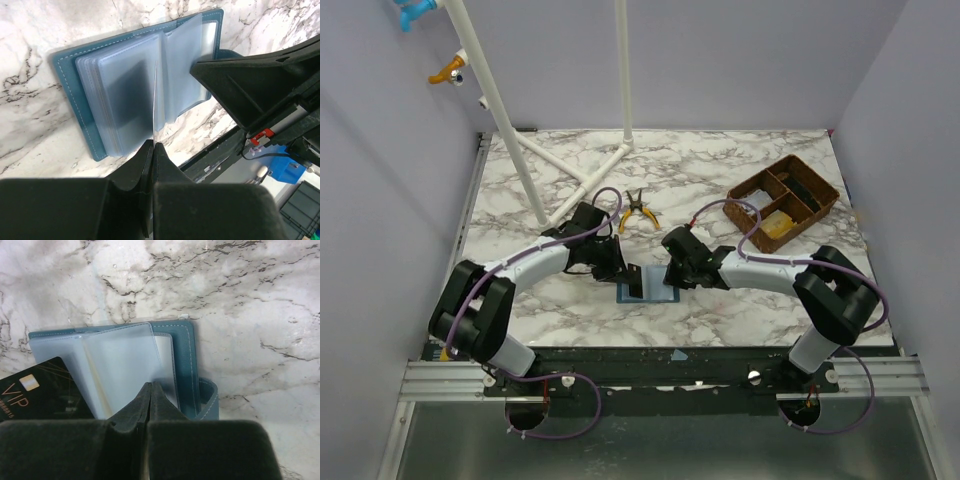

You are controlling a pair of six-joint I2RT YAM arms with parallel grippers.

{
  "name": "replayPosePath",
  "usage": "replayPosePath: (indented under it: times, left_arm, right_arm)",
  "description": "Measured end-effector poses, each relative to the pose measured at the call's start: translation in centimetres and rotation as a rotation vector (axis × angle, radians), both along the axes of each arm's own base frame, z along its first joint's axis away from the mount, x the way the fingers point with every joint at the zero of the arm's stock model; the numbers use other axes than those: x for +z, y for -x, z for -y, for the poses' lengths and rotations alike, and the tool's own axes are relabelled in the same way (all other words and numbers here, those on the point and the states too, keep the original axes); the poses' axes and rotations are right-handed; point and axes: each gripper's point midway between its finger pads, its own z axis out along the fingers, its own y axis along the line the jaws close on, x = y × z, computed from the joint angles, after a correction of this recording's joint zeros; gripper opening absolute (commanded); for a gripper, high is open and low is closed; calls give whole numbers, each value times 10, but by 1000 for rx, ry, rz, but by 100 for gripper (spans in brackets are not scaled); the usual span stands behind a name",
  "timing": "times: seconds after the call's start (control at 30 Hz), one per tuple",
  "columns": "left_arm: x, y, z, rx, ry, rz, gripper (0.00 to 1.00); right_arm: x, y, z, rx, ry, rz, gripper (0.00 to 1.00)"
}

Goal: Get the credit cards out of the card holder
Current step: Remove the credit card from the card holder, then place the credit card in the storage box.

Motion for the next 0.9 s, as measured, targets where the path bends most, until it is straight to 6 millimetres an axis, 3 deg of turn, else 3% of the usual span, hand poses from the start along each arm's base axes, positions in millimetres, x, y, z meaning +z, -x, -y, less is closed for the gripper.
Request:
replayPosePath:
  times: [0.13, 0.2, 0.37, 0.47, 0.57, 0.73, 0.9]
  left_arm:
    - [6, 1, -1, -8, 0, 10, 0]
    - [10, 1, -1, -11, 3, 21, 0]
    - [24, -4, 1, -20, 20, 65, 0]
    - [34, -7, 3, -24, 36, 94, 0]
    - [49, -10, 5, -28, 58, 130, 0]
    - [75, -10, 11, -47, 125, 180, 0]
    - [103, -7, 19, -67, 231, 212, 0]
  right_arm:
    - [2, 1, 4, 8, 28, -3, 1]
    - [3, 3, 8, 14, 52, -9, 7]
    - [12, 7, 16, 40, 94, -17, 66]
    - [37, 3, 12, 65, 67, 26, 85]
    - [78, -5, 5, 75, -6, 110, 92]
    - [137, -13, -2, 106, -177, 247, 94]
    - [163, -13, 7, 136, -344, 313, 93]
